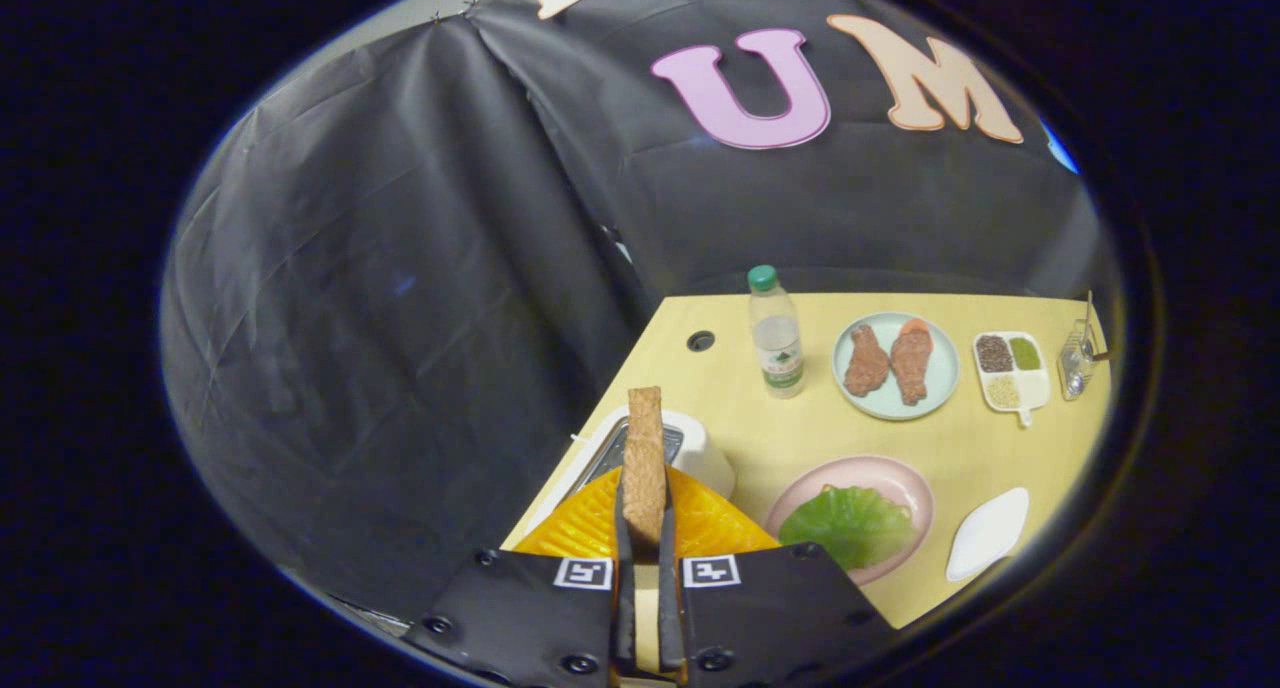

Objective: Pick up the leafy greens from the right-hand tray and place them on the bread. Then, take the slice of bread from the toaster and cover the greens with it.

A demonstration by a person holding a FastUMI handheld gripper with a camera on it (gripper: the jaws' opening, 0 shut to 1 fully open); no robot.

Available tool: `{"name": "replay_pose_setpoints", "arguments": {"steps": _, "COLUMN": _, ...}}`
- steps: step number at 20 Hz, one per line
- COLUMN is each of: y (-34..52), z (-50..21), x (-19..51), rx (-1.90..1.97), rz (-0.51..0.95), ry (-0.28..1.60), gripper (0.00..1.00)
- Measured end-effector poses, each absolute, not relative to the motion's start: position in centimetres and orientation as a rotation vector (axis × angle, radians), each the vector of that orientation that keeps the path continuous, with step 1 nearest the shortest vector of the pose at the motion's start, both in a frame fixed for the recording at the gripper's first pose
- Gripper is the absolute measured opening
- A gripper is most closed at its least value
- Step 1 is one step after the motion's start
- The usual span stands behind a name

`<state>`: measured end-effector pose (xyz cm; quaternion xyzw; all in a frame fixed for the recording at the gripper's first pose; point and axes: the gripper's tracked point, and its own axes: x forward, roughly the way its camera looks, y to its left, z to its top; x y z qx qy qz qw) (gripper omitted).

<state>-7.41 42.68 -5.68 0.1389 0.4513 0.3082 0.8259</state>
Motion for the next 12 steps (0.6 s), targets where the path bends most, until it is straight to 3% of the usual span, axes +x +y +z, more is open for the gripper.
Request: {"name": "replay_pose_setpoints", "arguments": {"steps": 12, "y": 35.4, "z": -15.0, "x": -6.1, "rx": 0.408, "rz": 0.601, "ry": 0.980, "gripper": 0.12}}
